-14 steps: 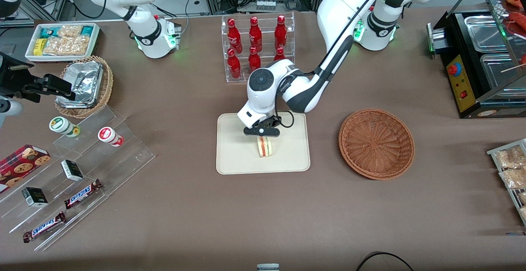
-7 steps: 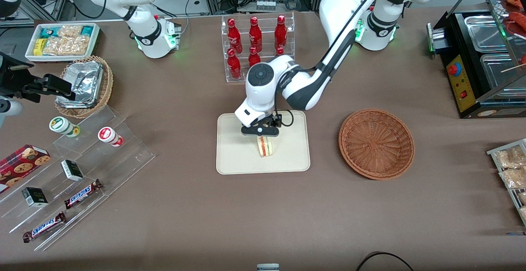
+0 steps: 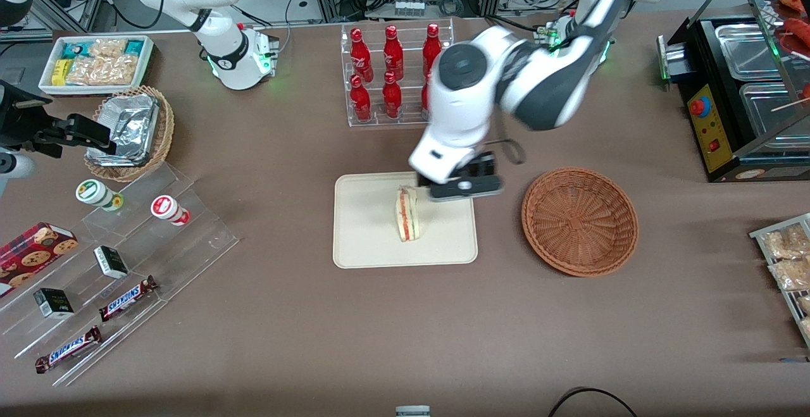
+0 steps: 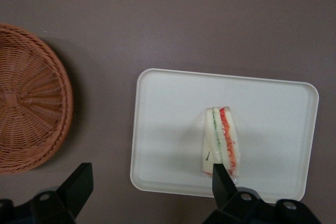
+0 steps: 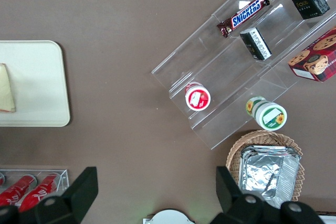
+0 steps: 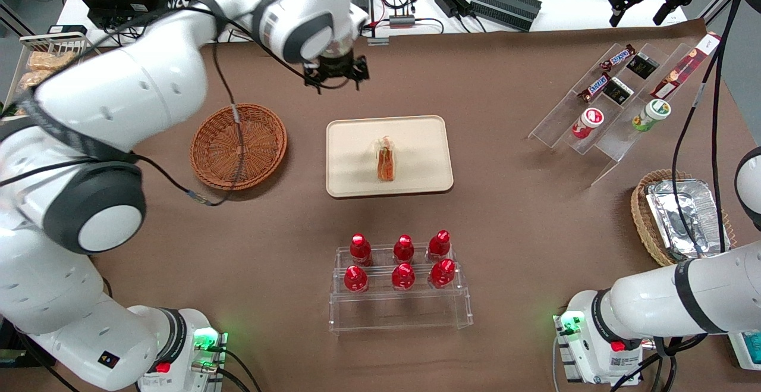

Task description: Place sandwich from basket to tray

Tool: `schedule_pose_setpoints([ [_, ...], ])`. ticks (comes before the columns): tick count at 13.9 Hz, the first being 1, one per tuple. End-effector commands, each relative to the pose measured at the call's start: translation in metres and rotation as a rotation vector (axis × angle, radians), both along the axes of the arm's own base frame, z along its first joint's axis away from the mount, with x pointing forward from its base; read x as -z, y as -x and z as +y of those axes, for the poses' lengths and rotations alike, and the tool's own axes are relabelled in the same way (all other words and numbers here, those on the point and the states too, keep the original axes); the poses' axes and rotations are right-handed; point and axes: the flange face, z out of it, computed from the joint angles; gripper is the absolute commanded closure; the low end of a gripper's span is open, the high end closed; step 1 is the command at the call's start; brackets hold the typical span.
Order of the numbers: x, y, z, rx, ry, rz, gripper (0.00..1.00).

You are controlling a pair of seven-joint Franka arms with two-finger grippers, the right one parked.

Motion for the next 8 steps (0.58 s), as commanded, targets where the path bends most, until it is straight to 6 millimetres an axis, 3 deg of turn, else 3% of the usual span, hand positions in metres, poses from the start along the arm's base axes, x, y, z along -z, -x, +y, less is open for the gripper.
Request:
schedule_pose_setpoints([
  [1, -0.036, -0.008, 0.061, -0.08, -0.016, 0.025, 0.0],
  [2, -0.049, -0.011, 0.082, -0.062, -0.03, 0.035, 0.0],
  [4, -0.077, -0.019, 0.143, -0.046, -0.018, 0.087, 0.0],
  [5, -0.096, -0.023, 0.188, -0.019, -0.007, 0.104, 0.0],
  [8, -0.115, -0.016, 0.255, 0.067, 0.005, 0.141, 0.0],
])
